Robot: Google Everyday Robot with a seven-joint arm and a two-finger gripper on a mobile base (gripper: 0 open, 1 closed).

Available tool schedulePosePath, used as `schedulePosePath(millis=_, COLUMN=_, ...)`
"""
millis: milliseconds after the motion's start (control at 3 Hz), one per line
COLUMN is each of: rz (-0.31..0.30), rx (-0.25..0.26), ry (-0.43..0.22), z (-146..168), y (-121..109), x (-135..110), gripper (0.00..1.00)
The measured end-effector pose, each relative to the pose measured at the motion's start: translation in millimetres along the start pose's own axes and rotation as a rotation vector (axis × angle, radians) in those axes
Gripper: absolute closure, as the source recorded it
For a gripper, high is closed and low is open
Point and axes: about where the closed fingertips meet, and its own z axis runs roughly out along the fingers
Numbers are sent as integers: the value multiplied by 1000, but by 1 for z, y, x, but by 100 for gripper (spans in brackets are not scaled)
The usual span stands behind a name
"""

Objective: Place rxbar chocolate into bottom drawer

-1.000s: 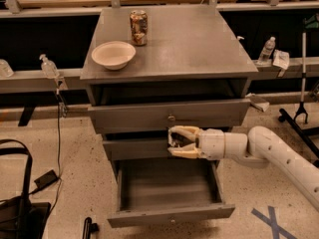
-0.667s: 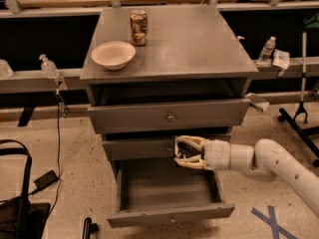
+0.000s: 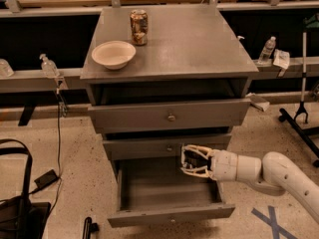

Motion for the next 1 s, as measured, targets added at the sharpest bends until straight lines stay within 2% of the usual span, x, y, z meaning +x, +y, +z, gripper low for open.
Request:
schedulePosePath(millis=333, rz=-10, rx=17, ry=-4, z=1, y=0, x=2, gripper=100)
schedulePosePath(millis=667, rz=-37, rx=66, ry=68, z=-6, y=2, x=64, gripper=100)
schedulePosePath(millis=1000, rz=-68, rx=79, ry=141, z=-7, y=20, x=160, gripper=100)
